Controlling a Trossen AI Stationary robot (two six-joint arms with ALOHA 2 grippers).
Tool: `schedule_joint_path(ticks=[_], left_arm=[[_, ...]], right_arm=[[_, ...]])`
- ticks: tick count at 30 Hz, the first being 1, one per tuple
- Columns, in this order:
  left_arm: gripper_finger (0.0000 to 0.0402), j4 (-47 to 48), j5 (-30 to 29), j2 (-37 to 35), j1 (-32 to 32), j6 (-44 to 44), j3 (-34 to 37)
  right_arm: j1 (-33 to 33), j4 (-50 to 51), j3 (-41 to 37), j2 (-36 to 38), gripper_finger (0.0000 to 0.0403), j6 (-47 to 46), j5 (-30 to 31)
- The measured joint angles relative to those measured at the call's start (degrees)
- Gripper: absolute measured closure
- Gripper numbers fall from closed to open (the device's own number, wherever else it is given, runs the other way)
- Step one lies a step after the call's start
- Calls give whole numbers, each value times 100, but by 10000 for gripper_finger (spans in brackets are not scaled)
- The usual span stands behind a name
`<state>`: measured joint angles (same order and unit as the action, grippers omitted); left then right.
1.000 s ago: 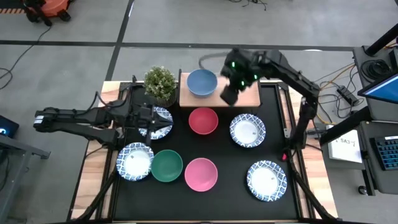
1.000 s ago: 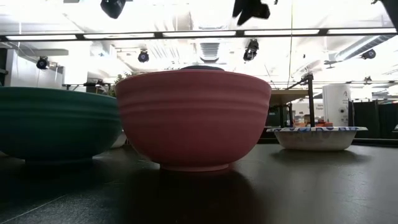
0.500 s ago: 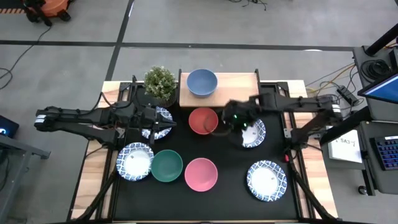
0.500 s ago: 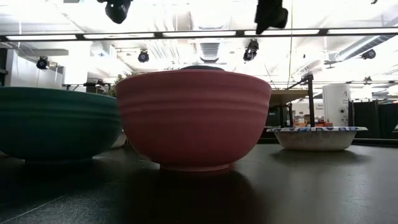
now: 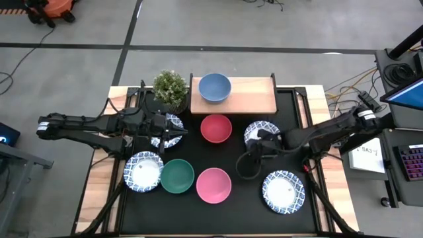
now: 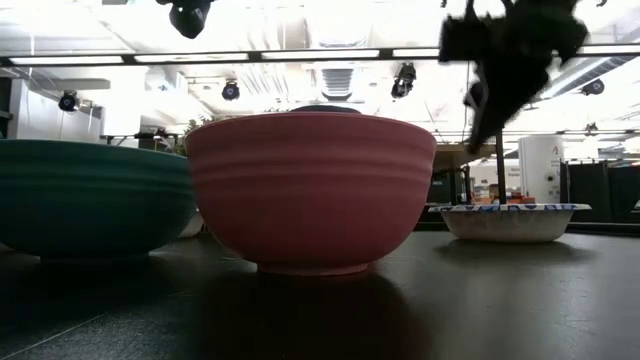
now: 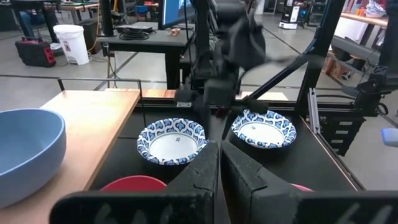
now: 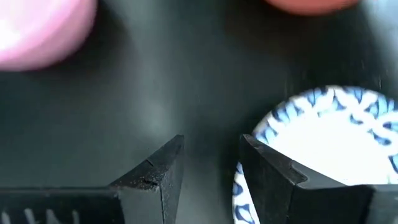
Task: Place and stack bowls onto a shelf
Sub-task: Put the top right white patterned bowls on the shelf
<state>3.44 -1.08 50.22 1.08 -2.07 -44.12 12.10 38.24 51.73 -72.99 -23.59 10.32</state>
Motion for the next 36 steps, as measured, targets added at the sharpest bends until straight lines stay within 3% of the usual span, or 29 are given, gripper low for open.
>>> schedule_joint_path(ticks=[3,18,36], left_arm=[[402,-5,0,4,0,2,0],[402,-4,0,55,0,24,1],[402,0,0,63,0,34,0]], right_arm=[[70,6,-262,-112,257,-139,292],[64,20,-516,-652,257,-208,627],[58,18,-521,-835,263,-421,630]])
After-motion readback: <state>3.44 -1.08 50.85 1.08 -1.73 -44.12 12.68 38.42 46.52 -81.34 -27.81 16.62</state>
